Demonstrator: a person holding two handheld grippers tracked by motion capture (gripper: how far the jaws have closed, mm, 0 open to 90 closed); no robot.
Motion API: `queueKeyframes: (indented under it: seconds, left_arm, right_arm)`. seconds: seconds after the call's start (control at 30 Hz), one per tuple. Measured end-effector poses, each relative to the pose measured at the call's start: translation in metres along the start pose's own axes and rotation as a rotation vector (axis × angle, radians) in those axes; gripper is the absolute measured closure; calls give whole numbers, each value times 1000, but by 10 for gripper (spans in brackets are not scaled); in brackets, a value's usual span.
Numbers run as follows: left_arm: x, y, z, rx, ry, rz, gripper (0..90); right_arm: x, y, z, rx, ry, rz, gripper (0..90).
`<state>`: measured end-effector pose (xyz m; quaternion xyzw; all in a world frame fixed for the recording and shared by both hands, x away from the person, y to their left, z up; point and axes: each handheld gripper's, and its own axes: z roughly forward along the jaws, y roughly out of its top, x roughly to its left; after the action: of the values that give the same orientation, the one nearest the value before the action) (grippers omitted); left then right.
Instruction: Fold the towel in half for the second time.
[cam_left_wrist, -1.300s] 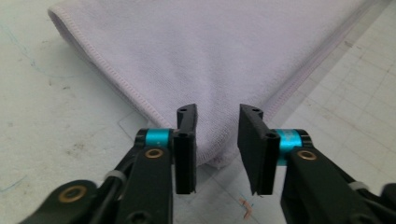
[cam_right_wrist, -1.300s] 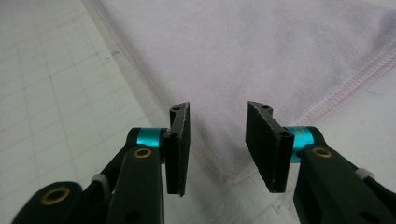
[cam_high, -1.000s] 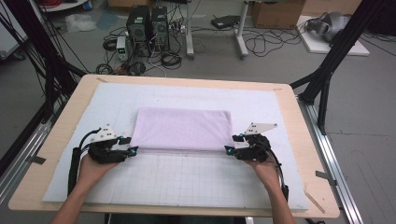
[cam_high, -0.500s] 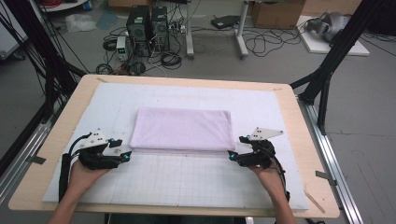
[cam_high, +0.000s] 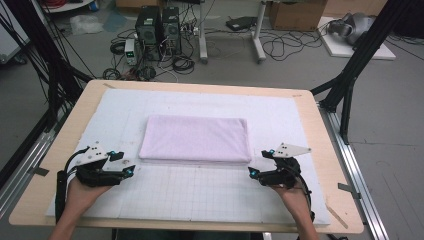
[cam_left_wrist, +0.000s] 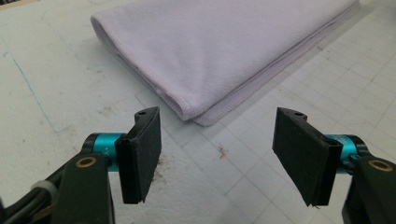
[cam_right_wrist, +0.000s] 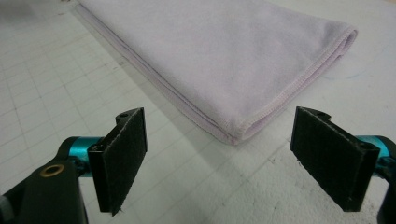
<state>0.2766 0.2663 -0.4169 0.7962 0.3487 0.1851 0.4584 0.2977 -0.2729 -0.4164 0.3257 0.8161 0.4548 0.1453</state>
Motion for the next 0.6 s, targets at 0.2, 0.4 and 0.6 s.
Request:
queueKeyframes:
  seconds: [0.2, 0.4, 0.6]
  left_arm:
    - [-3, -2, -6, -8, 7, 2, 331]
    - [-5, -4, -11, -14, 9, 4, 331]
    - [-8, -6, -15, -12, 11, 10, 332]
  right_arm:
    - [2, -5, -8, -5, -13, -6, 176]
    - [5, -11, -15, -6, -25, 2, 172]
    - [5, -17, -22, -10, -36, 11, 170]
